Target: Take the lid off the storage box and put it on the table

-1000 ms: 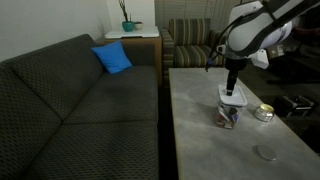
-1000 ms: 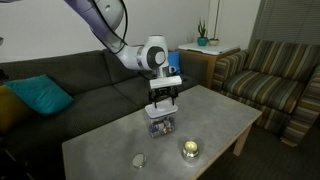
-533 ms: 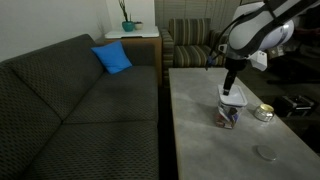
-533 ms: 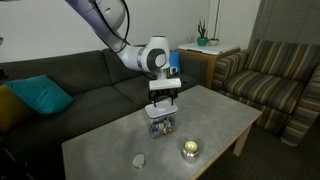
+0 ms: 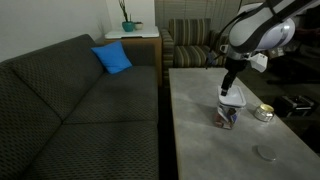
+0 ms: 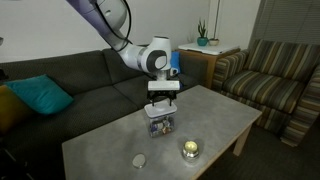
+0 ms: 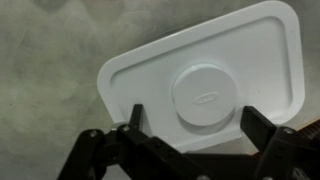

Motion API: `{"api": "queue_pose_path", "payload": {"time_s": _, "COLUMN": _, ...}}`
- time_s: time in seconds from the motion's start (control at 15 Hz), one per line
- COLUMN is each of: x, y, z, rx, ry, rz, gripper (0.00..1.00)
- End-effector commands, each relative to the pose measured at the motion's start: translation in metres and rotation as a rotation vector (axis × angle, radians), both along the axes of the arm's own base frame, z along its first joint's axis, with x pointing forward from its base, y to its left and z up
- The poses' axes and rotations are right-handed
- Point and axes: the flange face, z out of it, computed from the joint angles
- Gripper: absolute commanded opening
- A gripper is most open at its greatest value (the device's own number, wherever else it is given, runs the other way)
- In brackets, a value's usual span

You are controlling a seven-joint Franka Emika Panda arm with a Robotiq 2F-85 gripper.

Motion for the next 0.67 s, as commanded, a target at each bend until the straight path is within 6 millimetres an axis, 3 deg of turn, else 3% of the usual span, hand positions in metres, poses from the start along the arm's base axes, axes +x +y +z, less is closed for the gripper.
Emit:
{"api": "queue_pose_path", "payload": {"time_s": 0.0, "x": -0.004, "y": -0.006, "z": 0.000, "rx": 0.011, "ry": 0.005, "rz": -0.021, "gripper": 1.00}}
{"api": "queue_pose_path", "payload": {"time_s": 0.07, "x": -0.004, "y": -0.006, "z": 0.000, "rx": 0.012, "ry": 0.007, "rz": -0.019, "gripper": 1.00}}
{"api": "queue_pose_path", "payload": {"time_s": 0.2, "x": -0.004, "y": -0.006, "z": 0.001, "rx": 0.022, "ry": 0.007, "rz": -0.013, "gripper": 0.73}}
{"api": "queue_pose_path", "payload": {"time_s": 0.33, "x": -0.003, "y": -0.008, "z": 0.005, "rx": 0.026, "ry": 0.004, "rz": -0.011, "gripper": 0.58}}
{"api": "queue_pose_path", "payload": {"time_s": 0.4, "x": -0.002, "y": -0.008, "z": 0.007, "rx": 0.033, "ry": 0.007, "rz": -0.008, "gripper": 0.65}}
{"api": "queue_pose_path", "payload": {"time_s": 0.47, "x": -0.002, "y": -0.007, "z": 0.009, "rx": 0.041, "ry": 0.008, "rz": 0.000, "gripper": 0.88}}
{"api": "queue_pose_path", "payload": {"time_s": 0.6, "x": -0.003, "y": -0.005, "z": 0.011, "rx": 0.059, "ry": 0.016, "rz": 0.014, "gripper": 0.92}}
